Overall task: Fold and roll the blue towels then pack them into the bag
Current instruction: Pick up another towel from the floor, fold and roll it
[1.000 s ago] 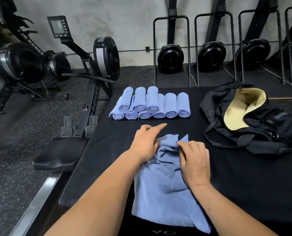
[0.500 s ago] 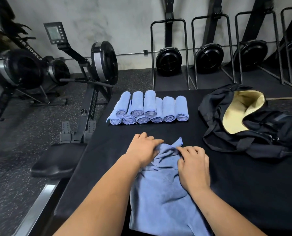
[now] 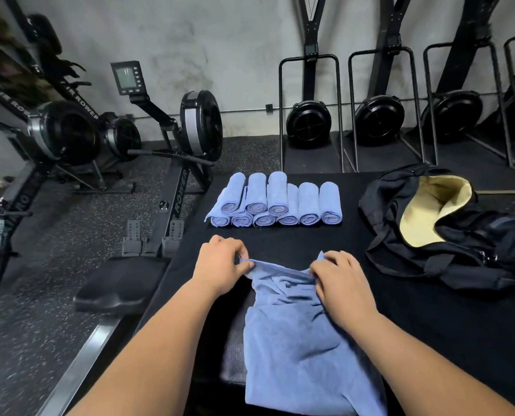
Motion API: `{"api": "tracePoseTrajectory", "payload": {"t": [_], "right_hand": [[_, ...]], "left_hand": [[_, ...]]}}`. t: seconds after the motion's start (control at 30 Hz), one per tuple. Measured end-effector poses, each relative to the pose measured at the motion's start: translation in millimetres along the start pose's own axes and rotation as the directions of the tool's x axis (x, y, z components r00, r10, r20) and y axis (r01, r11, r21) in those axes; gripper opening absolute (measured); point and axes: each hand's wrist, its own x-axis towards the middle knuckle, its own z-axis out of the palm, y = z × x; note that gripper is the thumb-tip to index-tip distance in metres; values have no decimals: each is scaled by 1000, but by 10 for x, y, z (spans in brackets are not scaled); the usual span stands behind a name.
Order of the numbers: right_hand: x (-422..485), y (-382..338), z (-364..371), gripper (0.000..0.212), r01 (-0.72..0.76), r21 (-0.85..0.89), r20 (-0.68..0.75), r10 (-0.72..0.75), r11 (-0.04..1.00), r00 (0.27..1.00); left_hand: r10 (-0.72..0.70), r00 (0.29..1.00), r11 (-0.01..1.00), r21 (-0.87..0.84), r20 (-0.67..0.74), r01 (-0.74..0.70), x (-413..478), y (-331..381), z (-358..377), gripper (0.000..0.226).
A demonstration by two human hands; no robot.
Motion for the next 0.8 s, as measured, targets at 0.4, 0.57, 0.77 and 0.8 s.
{"api": "tracePoseTrajectory", "payload": {"t": [0.4,0.57,0.77,0.8], "right_hand": [[854,103,-547,42,-371,-30,-163,362,928,918],[-5,-23,46,36,25,-12,211,-22,1000,977],[-228,43,245,49,-224,-123,270,250,967,930],[-197,29,224,51,-211,-127,320,242,969,916]], "left_hand": [[-134,911,974,119,-391,195,297,399,-214,42],[91,970,995,53,-226,-81,-201,243,398,24],[145,986,986,-71,-80,-151,-543,261,664,32],[153,986,986,-51,-64,-156,-563,261,662,34]]}}
